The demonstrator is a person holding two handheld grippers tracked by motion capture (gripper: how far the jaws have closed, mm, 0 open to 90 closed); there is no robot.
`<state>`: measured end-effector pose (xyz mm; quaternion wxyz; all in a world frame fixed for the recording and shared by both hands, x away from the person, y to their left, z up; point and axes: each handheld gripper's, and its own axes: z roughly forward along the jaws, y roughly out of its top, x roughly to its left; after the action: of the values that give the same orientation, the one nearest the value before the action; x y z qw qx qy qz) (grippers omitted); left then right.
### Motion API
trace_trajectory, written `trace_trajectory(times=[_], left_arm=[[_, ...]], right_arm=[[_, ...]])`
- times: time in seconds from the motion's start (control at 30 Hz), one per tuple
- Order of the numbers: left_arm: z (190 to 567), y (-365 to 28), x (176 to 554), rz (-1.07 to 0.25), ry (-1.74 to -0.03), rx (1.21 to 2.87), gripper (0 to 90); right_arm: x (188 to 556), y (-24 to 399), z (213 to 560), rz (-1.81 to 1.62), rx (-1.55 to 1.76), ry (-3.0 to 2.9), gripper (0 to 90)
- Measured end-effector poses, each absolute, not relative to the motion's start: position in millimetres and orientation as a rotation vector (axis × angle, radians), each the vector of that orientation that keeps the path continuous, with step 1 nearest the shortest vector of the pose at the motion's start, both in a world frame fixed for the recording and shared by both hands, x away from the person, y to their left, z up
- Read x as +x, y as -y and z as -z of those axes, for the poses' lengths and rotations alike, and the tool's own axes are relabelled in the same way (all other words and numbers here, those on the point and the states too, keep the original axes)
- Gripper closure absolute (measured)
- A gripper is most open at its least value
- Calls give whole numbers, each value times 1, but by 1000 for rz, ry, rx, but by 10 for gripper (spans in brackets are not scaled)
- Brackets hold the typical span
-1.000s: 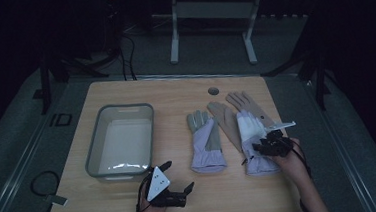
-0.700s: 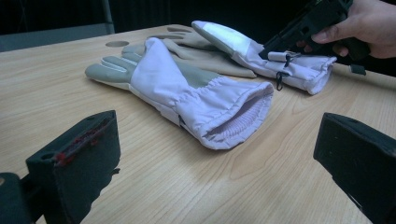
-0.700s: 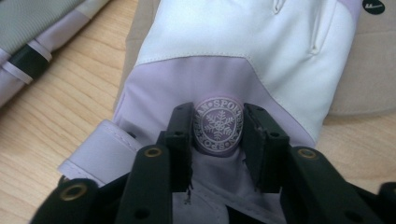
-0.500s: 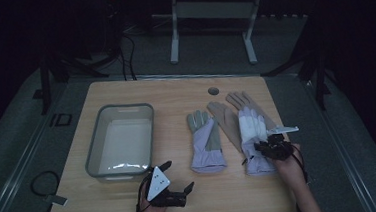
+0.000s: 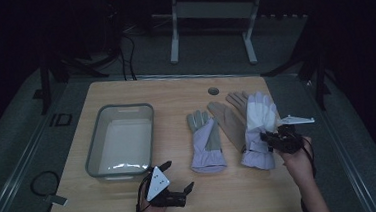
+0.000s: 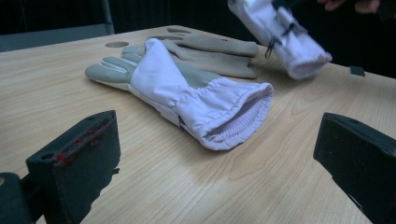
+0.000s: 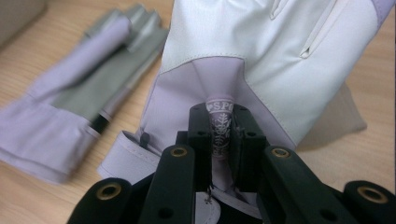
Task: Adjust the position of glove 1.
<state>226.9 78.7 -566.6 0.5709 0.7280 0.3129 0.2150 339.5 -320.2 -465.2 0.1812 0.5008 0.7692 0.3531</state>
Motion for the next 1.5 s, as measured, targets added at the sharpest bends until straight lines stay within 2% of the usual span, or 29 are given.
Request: trace_trajectory(times=[0.4,0.83,1.07,1.5], left_arm=[[567,-78,226,-516,-731,1709,6],[567,-79,226,-518,-733,1707,6],[567,-79,226,-516,-734,1704,6],[567,-78,227,-514,-735,1709,6]], right_arm=[[339,282,419,-1071,1335,-2191,804],[340,205,407,-1108,1321,-2240,802],[347,168,426,-1074,1351,-2318,801],[370,156,480,-877,1438,-2380,792]])
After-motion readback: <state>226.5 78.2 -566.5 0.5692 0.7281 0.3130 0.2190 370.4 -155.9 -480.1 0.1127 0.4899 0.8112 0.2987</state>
